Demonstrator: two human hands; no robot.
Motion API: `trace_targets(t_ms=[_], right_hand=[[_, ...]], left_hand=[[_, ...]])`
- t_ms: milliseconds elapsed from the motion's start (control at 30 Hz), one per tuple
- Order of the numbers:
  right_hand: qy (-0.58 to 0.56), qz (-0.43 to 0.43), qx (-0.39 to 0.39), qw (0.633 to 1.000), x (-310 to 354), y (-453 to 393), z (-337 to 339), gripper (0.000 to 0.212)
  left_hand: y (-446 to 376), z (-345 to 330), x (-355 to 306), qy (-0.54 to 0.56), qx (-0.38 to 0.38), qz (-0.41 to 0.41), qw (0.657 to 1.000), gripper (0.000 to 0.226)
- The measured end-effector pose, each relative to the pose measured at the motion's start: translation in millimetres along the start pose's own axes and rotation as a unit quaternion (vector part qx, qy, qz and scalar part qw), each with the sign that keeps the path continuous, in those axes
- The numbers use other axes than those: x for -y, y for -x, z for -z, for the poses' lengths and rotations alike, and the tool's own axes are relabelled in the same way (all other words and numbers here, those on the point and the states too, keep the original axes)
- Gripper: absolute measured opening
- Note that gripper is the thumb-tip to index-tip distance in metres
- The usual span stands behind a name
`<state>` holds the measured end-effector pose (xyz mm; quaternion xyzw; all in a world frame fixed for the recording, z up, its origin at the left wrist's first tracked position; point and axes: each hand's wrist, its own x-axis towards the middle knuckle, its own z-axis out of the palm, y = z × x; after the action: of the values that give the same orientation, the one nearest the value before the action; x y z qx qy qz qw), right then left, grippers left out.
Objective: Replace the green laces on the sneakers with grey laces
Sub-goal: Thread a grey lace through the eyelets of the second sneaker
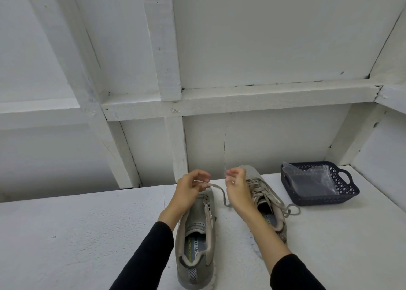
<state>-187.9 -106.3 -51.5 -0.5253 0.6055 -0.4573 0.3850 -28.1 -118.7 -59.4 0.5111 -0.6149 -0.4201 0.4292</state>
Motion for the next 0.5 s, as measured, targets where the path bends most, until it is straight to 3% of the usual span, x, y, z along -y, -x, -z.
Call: trace_targets(t_ms=[133,200,400,500], right_hand=[[-0.029,-0.053,0.105,0.993,-14,3,-9,0.02],[-0.003,-0.043,0.114,0.992,-18,2,-8,0.028],[0.057,0.033,0.124,0.99,-28,-5,-7,0.011],[0.032,0.015,0.097,0.995,-34,-6,-8,0.012]], left_hand=[[3,-1,4,0.003,-0.025,-0.009,1.0,0.024],[4,0,6,-0.003,-0.035,-0.017,0.999,0.023],[4,-2,14,0.029,-0.052,-0.006,0.998,0.025],[3,-4,17,0.03,-0.062,0.007,0.998,0.024]])
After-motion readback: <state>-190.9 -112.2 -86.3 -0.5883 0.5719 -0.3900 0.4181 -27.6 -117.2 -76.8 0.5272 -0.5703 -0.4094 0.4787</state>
